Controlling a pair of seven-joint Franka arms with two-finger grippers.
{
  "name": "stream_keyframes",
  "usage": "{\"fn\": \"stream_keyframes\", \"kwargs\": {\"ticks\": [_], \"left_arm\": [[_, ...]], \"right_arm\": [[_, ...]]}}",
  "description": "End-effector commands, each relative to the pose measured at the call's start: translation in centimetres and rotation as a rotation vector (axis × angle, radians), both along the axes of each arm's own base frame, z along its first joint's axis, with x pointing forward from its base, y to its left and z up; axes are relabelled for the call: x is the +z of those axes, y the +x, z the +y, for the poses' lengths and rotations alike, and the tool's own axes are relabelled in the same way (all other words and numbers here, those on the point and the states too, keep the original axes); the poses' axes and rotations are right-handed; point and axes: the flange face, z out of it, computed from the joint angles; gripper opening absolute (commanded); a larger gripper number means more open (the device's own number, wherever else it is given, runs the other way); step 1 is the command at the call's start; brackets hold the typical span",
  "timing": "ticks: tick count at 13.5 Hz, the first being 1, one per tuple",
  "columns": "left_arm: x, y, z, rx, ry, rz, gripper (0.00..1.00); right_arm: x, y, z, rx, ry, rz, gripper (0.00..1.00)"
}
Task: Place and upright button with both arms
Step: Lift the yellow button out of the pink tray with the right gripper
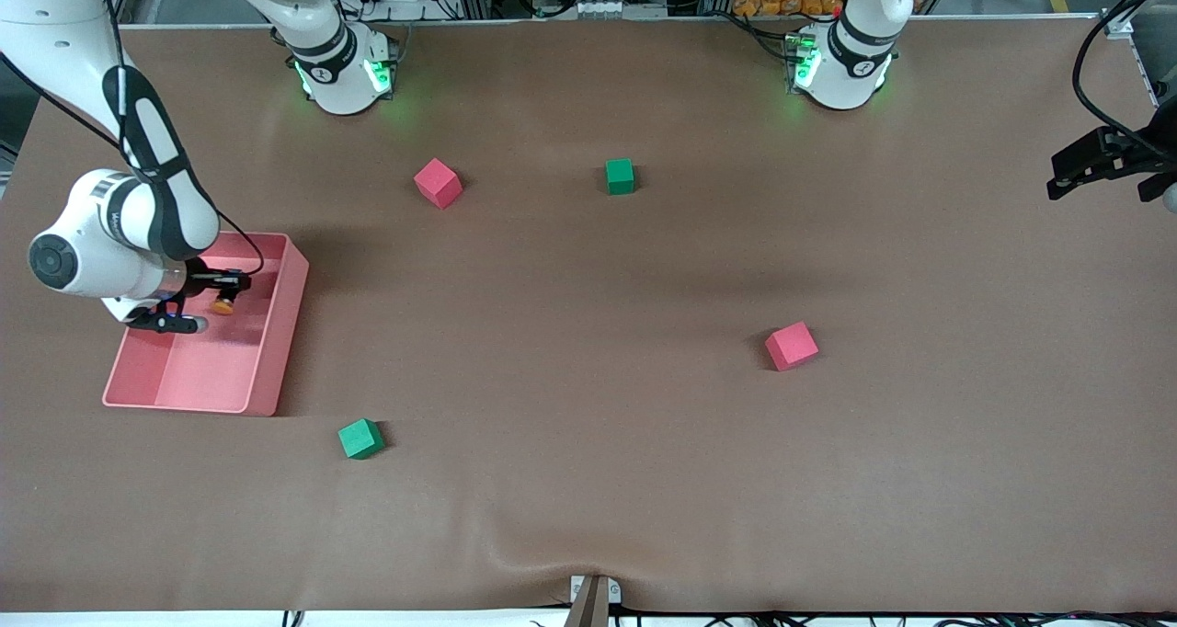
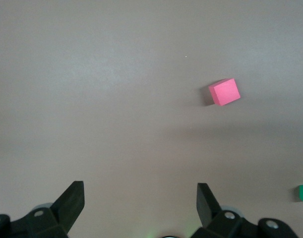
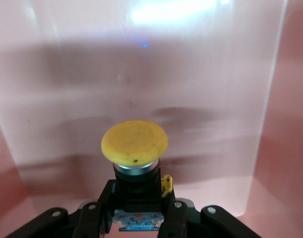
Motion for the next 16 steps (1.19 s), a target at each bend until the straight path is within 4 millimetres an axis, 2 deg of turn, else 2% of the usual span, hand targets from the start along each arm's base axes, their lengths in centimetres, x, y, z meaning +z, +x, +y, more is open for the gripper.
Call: {"fn": "stream_keyframes", "kwargs": {"ticks": [1, 3, 7, 10, 11, 12, 15, 16], "left_arm": [[0.2, 0.0, -0.2, -0.019, -0.014, 0.003, 1.0], [0.2, 0.0, 0.0, -0.017, -0.014, 0.005, 1.0], [0.2, 0.0, -0.1, -0.019, -0.014, 0.003, 1.0], [0.2, 0.0, -0.1, -0.02, -0.014, 0.003, 1.0], [0.2, 0.0, 0.0, -0.019, -0.014, 0.003, 1.0], [0.2, 0.0, 0.0, -0.02, -0.014, 0.005, 1.0], [0.1, 0.0, -0.2, -0.019, -0.014, 0.005, 1.0], [0.2, 0.0, -0.2, -0.019, -0.014, 0.003, 1.0]], "right_arm": [[3.7, 1.4, -0.2, 0.042, 0.016, -0.008, 0.29], [6.9, 3.5, 0.2, 0.068, 0.029, 0.021, 0.29], [12.3, 6.5, 2.6, 0.161, 0.046, 0.034, 0.29], [16.4, 8.7, 5.6, 0.311, 0.068, 0.014, 0.28], [17.4, 9.6, 7.0, 0.369, 0.068, -0.007, 0.28], [18.3, 10.5, 9.3, 0.416, 0.062, -0.028, 0.28], [20.4, 12.3, 17.3, 0.533, 0.049, -0.084, 0.28], [20.3, 12.9, 20.4, 0.581, 0.045, -0.091, 0.27]]}}
